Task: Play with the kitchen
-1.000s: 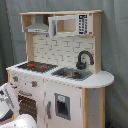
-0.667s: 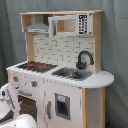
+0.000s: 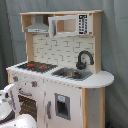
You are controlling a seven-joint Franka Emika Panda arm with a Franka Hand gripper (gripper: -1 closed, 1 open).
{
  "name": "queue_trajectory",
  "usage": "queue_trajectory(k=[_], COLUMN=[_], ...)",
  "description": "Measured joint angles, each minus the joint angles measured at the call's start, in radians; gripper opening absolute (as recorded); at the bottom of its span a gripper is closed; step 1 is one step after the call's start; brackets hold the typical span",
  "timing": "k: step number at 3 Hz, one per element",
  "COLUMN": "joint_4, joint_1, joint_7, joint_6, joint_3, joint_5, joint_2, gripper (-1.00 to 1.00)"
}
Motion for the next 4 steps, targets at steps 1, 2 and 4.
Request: queue_trajectory(k=[1, 2, 4], joint_4=[-0.014, -0.021, 0.025], joint_1=[-0.01, -0.025, -0.119], joint_7=[0.109, 0.219, 0.36], joint_6=[0.002, 0.002, 0.046], joint_3=[0.022, 0.043, 0.035], joint_5=[-0.002, -0.01, -0.062], joint_2=[0.0, -0.001, -0.001], gripper=[1.0, 1.0, 1.0])
